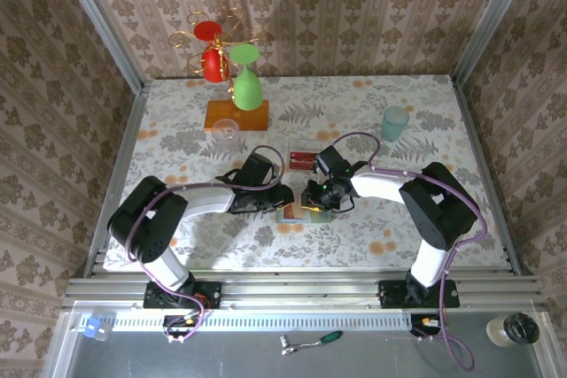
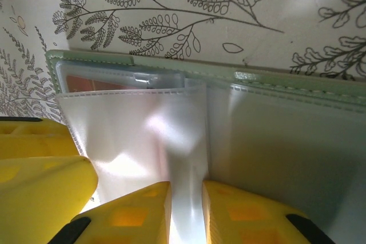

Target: Take the credit cards out of the card holder

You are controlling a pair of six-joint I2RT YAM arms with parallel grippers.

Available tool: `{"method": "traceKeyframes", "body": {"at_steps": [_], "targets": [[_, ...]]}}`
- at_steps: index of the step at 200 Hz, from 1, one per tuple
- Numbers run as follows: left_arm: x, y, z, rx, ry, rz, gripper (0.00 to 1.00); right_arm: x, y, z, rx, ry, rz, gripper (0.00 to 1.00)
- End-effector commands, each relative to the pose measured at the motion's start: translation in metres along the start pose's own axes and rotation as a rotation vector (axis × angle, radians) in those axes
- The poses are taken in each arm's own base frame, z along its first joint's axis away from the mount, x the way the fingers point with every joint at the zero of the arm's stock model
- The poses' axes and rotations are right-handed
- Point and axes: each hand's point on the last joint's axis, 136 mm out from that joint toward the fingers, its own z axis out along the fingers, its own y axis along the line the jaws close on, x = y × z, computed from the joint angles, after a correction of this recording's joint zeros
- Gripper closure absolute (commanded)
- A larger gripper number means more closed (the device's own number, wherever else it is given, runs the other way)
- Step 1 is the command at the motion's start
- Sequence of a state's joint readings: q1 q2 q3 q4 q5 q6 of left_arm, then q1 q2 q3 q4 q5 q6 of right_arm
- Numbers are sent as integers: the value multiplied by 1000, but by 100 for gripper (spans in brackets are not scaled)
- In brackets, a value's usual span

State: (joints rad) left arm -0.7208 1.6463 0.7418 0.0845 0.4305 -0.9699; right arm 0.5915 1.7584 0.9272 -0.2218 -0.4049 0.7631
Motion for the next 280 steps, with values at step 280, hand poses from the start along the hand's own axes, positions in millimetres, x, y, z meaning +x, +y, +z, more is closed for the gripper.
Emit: {"method": "traceKeyframes", "body": {"at_steps": [280], "targets": [[3,-70,27,132,60,75,70,-14,-7,-94,-62,-243,28,78]]}}
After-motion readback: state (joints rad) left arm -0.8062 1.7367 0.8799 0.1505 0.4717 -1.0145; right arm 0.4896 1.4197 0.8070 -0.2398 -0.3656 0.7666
